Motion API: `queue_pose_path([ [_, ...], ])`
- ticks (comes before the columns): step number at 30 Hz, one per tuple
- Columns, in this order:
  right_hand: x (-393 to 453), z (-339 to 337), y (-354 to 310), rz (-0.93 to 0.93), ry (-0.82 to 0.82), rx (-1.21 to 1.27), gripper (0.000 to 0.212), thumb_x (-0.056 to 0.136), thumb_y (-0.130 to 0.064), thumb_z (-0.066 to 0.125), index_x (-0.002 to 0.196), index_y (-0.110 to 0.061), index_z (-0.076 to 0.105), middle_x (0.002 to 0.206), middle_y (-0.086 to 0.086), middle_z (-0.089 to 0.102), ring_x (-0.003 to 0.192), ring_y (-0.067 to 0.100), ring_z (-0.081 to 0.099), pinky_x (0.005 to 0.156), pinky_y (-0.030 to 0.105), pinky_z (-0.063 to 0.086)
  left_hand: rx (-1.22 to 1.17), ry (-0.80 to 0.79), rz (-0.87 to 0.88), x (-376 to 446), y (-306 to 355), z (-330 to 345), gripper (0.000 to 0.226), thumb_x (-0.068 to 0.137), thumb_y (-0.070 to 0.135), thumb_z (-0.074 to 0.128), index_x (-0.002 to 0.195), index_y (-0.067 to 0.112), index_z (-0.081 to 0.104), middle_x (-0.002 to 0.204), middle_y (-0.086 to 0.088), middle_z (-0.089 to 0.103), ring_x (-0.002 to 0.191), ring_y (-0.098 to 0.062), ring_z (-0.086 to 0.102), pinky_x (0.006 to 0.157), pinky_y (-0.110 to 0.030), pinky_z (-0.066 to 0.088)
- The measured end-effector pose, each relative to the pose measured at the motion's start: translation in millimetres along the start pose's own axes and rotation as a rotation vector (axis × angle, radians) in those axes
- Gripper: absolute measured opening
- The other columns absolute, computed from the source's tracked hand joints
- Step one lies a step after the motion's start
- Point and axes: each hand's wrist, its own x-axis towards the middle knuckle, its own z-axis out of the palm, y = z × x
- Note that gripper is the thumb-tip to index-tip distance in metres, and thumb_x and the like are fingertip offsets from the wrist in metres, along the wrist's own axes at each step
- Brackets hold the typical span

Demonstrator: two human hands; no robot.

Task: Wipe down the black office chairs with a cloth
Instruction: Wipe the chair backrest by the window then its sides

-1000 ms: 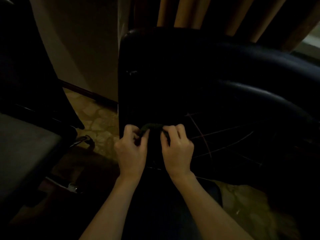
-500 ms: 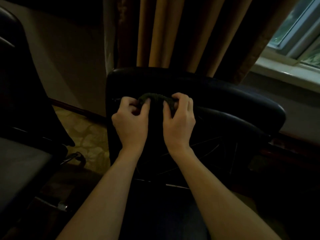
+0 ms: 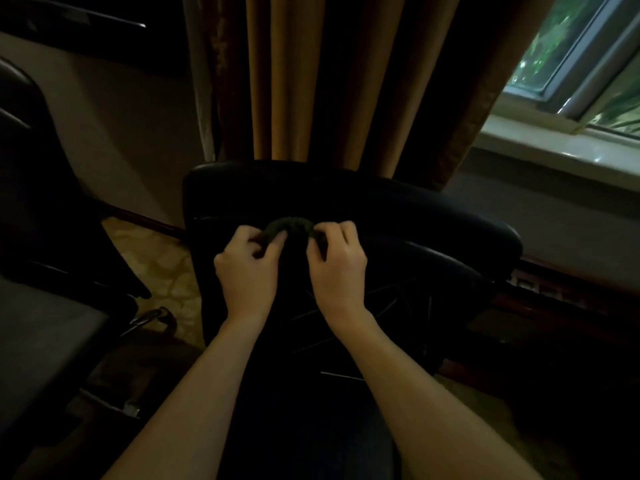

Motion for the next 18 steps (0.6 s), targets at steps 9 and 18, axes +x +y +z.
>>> queue_pose_path([
  [9, 7.7, -5.7, 10.1, -0.015, 0.054, -0.114, 0.018, 0.093, -0.019, 0.063, 0.107, -0.007, 0.062, 0.1, 0.008, 0.053, 0.068, 0.014, 0.057, 0.055, 0.024, 0.051, 0.043, -0.044, -0.012, 1.8, -0.6, 10.6, 0.027, 0.087, 0.042, 0.07, 0.081, 0.018, 0.058, 0.062, 0.004, 0.062, 0.053, -0.006, 0.06, 0.045, -0.016, 0.043],
  [18, -25.6, -3.2, 5.6, 0.145, -0.001, -0.075, 0.016, 0.097, -0.02, 0.055, 0.101, -0.006, 0.062, 0.101, 0.001, 0.052, 0.072, 0.005, 0.052, 0.062, 0.015, 0.048, 0.206, -0.121, 0.284, 2.6, -29.4, -23.3, 0.014, 0.087, 0.023, 0.07, 0.096, 0.014, 0.064, 0.097, -0.001, 0.059, 0.071, -0.013, 0.059, 0.058, -0.025, 0.048],
])
